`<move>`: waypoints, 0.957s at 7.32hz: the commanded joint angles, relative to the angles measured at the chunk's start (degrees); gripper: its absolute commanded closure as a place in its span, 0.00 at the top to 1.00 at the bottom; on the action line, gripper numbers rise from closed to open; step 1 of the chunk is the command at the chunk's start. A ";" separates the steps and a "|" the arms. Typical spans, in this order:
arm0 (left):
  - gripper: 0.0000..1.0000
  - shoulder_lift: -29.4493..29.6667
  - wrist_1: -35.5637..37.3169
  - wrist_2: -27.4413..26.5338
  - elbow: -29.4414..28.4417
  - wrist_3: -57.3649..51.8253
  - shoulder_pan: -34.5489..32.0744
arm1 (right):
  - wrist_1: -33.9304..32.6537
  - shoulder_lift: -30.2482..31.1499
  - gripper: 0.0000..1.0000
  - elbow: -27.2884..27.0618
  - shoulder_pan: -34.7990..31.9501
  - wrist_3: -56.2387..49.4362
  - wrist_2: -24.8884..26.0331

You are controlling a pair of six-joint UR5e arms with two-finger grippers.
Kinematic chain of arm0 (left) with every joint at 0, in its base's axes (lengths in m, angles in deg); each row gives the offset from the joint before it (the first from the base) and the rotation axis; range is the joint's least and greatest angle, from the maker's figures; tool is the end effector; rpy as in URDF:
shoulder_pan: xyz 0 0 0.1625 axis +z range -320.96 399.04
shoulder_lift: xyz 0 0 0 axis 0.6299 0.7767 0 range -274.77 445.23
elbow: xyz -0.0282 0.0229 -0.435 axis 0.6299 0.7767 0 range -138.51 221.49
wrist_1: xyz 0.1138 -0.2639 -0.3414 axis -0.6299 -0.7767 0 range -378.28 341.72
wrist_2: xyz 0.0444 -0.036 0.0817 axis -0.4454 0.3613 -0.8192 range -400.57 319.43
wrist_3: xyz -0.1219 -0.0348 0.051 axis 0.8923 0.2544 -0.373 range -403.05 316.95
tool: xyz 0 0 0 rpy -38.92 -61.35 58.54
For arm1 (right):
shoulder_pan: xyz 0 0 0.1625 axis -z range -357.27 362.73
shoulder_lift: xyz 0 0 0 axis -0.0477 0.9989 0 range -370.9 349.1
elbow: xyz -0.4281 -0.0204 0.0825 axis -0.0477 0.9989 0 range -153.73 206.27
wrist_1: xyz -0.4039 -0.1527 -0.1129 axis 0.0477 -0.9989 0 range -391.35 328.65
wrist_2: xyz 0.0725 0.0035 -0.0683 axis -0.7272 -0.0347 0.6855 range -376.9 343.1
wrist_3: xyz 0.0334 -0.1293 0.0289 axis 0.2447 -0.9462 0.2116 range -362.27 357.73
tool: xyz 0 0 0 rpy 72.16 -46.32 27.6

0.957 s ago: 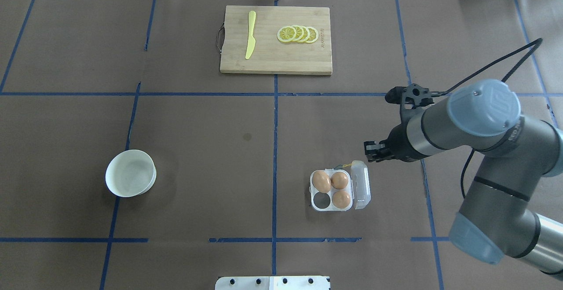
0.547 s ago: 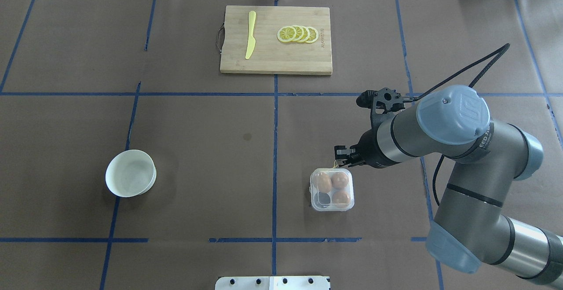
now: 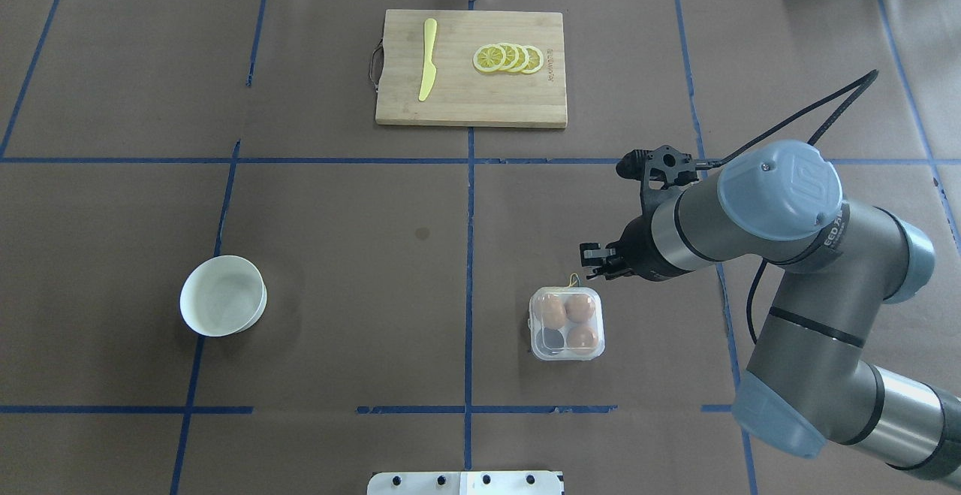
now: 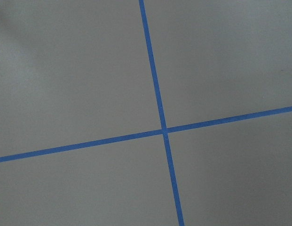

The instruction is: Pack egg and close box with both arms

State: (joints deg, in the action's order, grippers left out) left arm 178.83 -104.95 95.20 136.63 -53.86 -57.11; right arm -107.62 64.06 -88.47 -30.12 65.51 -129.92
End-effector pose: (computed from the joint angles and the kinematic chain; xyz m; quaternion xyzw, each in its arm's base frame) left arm -0.0948 -0.5497 0.6189 0.1004 0.3778 0.0557 0.9188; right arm -0.4616 -0.3930 0.3061 0.0460 -0.4736 -0.0084 0.8795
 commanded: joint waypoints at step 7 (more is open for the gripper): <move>1.00 -2.55 -1.05 -0.24 -0.12 0.00 0.09 | 0.59 19.68 1.00 14.87 -37.83 -51.31 -9.74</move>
State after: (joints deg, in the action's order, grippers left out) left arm 176.67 -105.93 94.80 136.47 -53.80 -57.09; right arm -107.29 81.00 -77.41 -59.69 21.23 -138.01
